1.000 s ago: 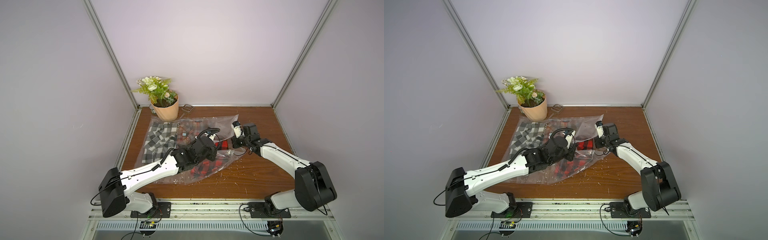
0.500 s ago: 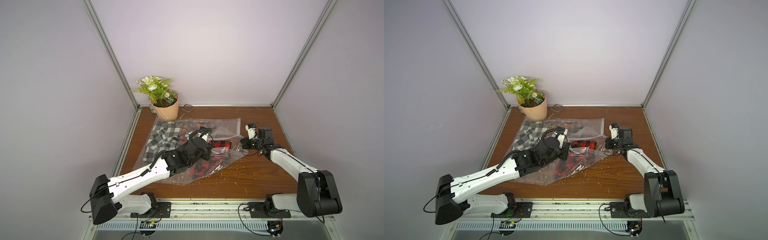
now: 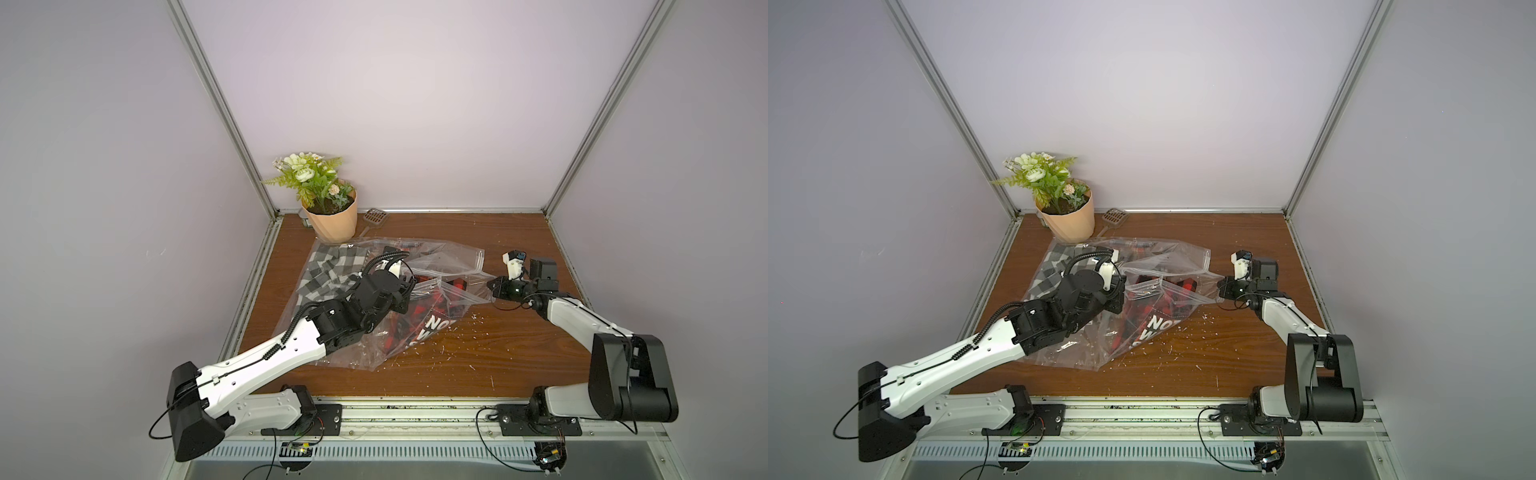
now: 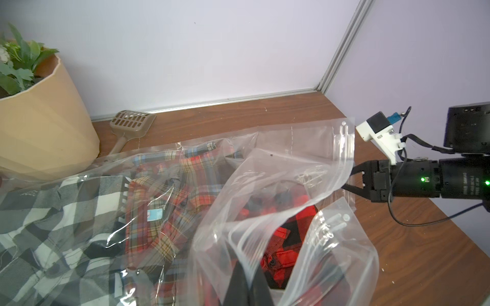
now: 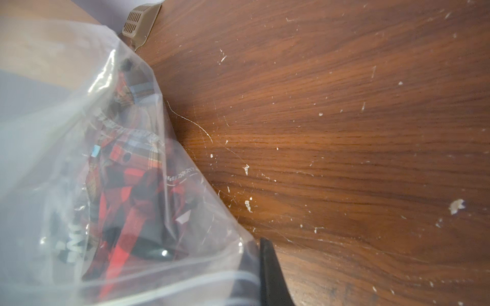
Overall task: Take the shirt out of the vacuum bag
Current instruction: Open the vacuum bag at the center of the board.
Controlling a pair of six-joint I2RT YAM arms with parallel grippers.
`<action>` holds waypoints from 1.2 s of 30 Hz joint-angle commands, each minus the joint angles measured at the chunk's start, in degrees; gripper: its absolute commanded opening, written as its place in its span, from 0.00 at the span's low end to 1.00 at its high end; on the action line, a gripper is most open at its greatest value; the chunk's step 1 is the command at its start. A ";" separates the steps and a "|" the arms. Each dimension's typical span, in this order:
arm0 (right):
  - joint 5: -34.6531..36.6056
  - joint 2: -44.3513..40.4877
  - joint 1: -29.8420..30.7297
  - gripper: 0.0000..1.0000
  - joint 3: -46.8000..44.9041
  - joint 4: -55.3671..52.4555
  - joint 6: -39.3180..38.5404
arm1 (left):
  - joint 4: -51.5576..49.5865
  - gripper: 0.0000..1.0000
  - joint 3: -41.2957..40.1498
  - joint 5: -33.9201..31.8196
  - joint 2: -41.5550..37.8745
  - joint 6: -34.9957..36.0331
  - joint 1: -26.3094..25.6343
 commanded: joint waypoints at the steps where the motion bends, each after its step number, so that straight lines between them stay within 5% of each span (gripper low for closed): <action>1: 1.27 0.47 -1.96 0.00 -0.33 3.13 2.48 | -0.45 0.00 0.71 -5.73 -1.81 1.24 1.17; 26: -3.84 3.01 -5.97 0.00 -1.39 3.82 6.71 | -0.83 0.00 0.00 -8.61 -7.29 2.46 2.60; 31: -11.00 -1.06 -5.96 0.30 -2.99 9.04 10.68 | 4.62 0.00 -1.90 0.08 -4.44 2.09 2.60; 36: -9.65 -7.63 -6.06 0.44 -1.33 2.64 11.96 | 10.24 0.00 -2.63 5.08 -0.75 0.79 1.19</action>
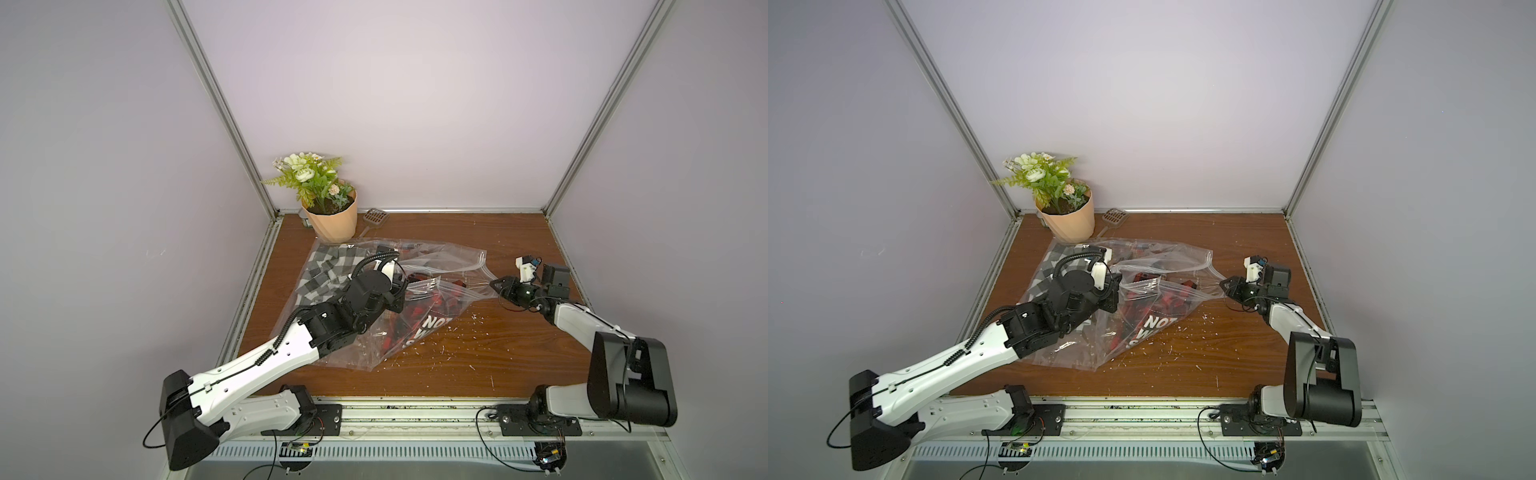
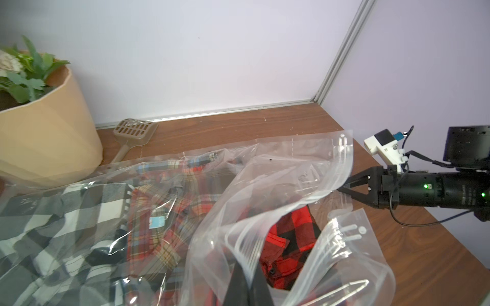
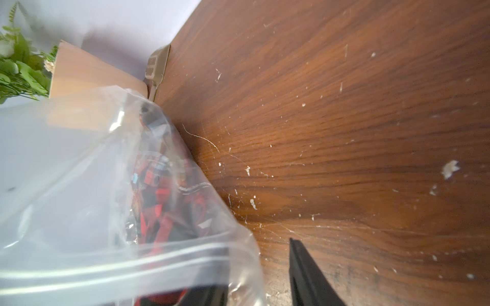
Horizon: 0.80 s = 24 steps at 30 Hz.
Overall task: Take the shirt out of the vacuum bag
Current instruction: Open the vacuum bag at the center of the board, then take out the shirt from the vacuum bag.
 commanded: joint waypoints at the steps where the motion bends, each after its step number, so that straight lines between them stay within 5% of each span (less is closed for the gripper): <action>1: 1.12 -6.82 -0.12 0.45 2.63 -3.48 2.16 | 6.92 0.00 0.09 2.60 1.97 -0.43 -0.97; 9: -4.84 -23.56 0.00 0.47 0.17 -7.57 7.32 | 14.22 0.00 -0.43 8.31 9.09 -2.24 -4.72; 24: -14.55 -8.39 4.35 0.49 -4.31 2.44 8.78 | 21.13 0.00 -3.31 17.16 11.58 -2.80 -7.07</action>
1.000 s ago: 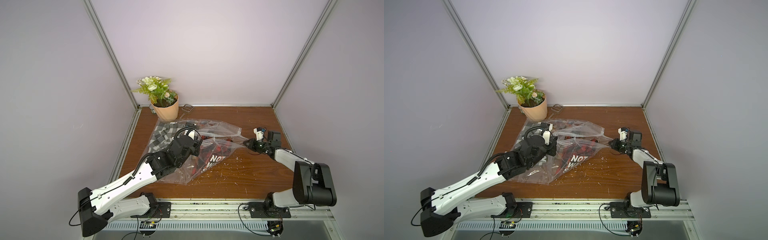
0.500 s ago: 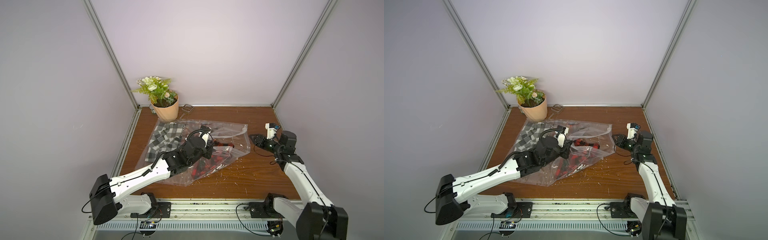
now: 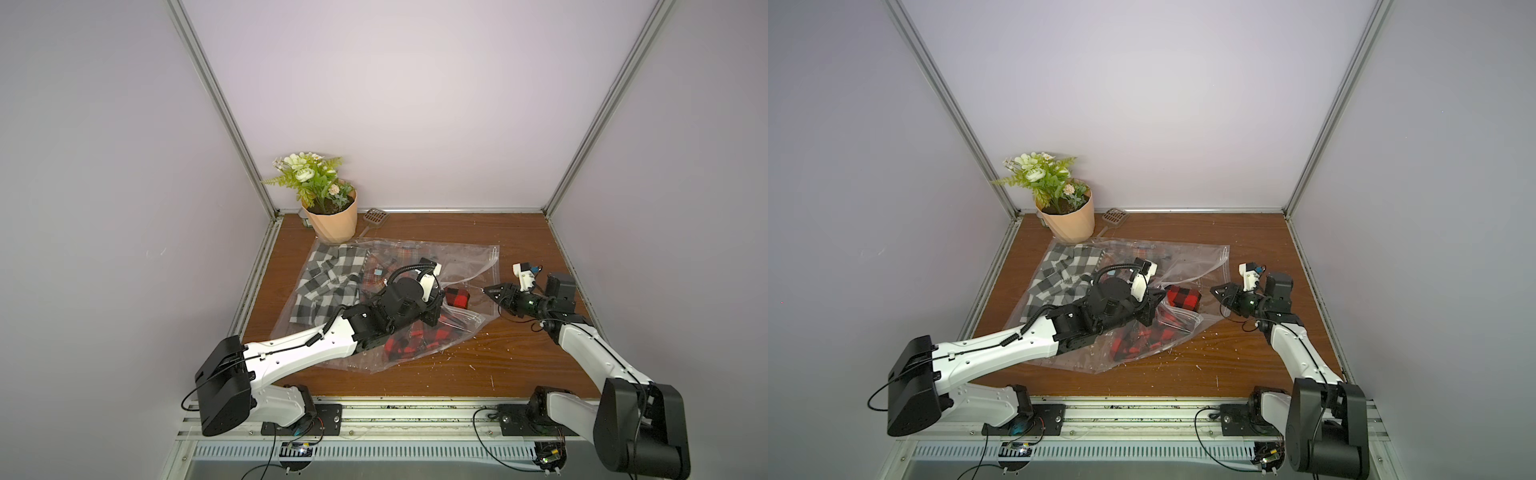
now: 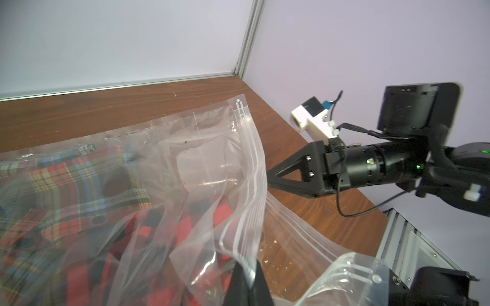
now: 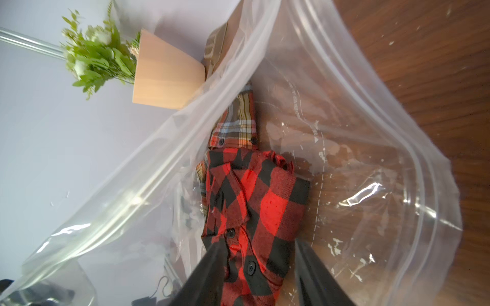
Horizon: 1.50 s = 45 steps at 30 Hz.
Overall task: Take the shirt out of the vacuum bag
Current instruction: Take out the shirt from the vacuum bag.
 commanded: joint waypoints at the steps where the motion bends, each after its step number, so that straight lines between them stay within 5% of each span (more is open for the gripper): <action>1: -3.79 2.96 2.80 0.50 1.46 3.95 -0.15 | 4.99 0.00 -2.25 3.61 -1.61 -0.98 -0.87; 17: 2.67 9.31 11.25 0.60 -5.96 4.94 0.13 | 9.86 0.00 -8.72 4.68 -2.83 -1.27 -1.55; 33: 2.27 23.04 16.59 0.59 -6.66 23.83 4.62 | 11.61 0.00 -9.93 6.17 -2.53 -1.01 -1.60; 35: 1.99 24.49 16.82 0.53 -6.29 24.92 4.85 | 11.43 0.00 -9.91 5.82 -2.53 -0.97 -1.60; 42: 4.88 21.41 16.11 0.03 -5.46 22.40 3.59 | 11.88 0.01 -12.13 3.83 -3.41 -0.38 -1.47; 43: 5.43 20.25 15.73 0.00 -5.11 20.55 2.87 | 11.90 0.06 -12.61 3.44 -3.61 -0.64 -1.12; 45: 6.55 17.92 14.38 0.00 -4.00 15.85 0.85 | 11.71 0.40 -13.46 3.85 -4.45 -1.84 0.64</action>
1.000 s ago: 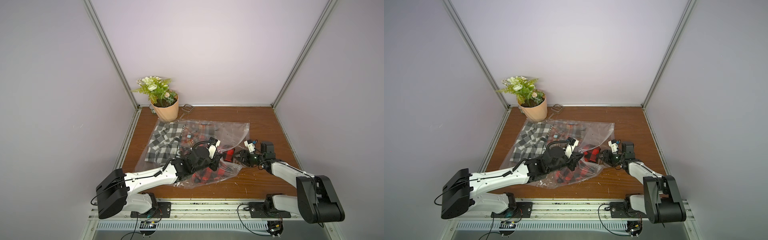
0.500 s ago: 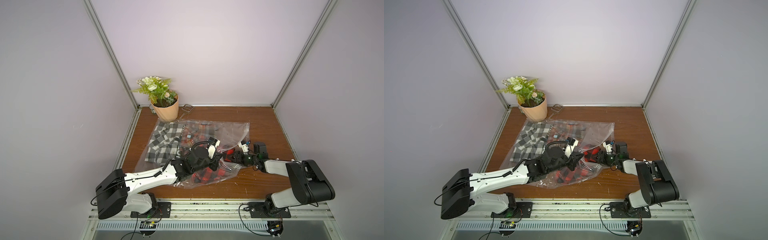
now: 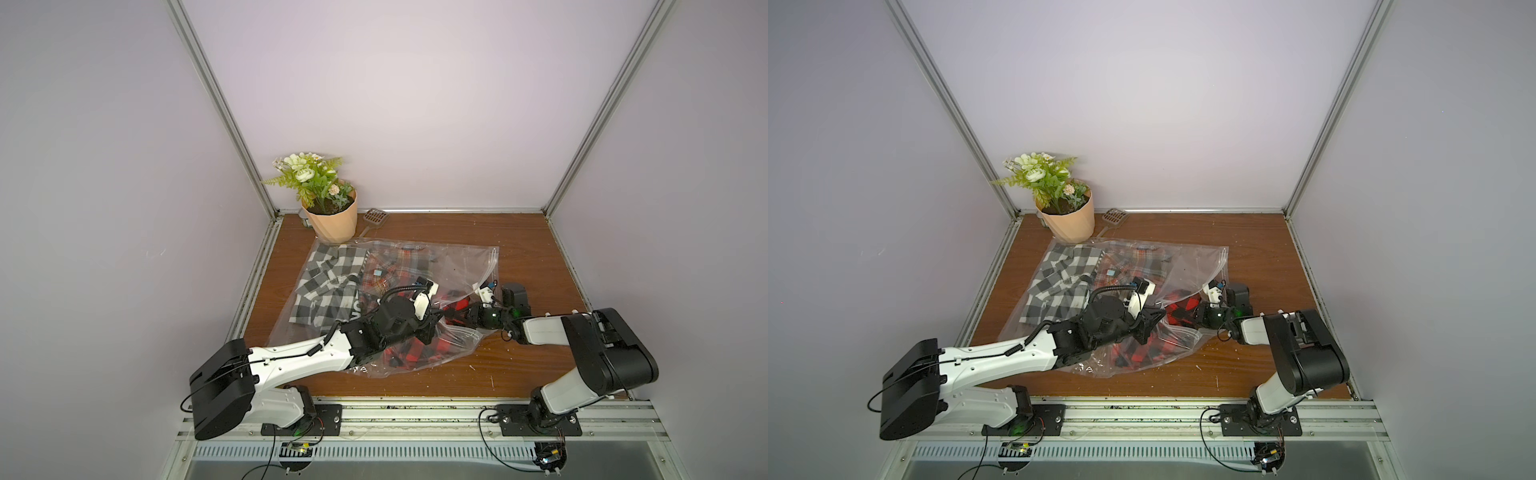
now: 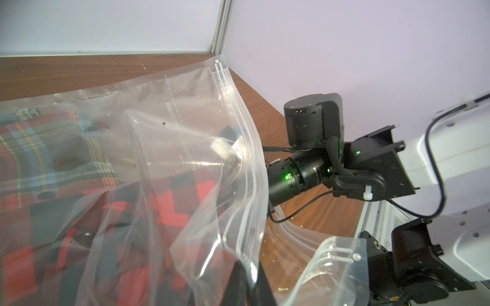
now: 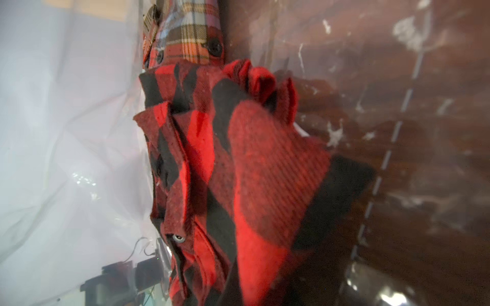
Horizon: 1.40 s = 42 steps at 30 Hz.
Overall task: Take the shirt out of the vacuum bag
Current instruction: Take out the shirt from the vacuum bag.
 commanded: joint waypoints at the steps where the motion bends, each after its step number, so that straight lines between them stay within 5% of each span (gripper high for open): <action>1: 2.54 -4.15 -2.50 0.00 2.58 -7.86 -3.75 | 0.96 0.45 -1.55 -0.23 -2.77 -1.48 2.70; 6: 2.50 -7.26 -7.54 0.00 3.64 -15.07 -6.90 | -3.20 0.88 -1.69 -5.52 -6.99 -2.93 7.34; 9: 2.03 -7.69 -8.65 0.00 4.25 -16.78 -7.78 | -8.85 0.91 0.35 -6.57 -4.50 -4.20 11.17; 20: 2.10 -8.11 -9.24 0.00 4.60 -18.04 -8.14 | -13.82 0.82 3.31 -9.76 11.20 -7.37 19.92; 29: 2.18 -9.59 -9.49 0.00 4.89 -19.28 -7.77 | -15.45 0.56 7.62 -12.00 20.14 -7.33 21.30; 42: 2.26 -15.30 -18.30 0.00 6.89 -24.86 -4.98 | -12.85 0.49 1.54 -7.55 27.52 -11.26 31.32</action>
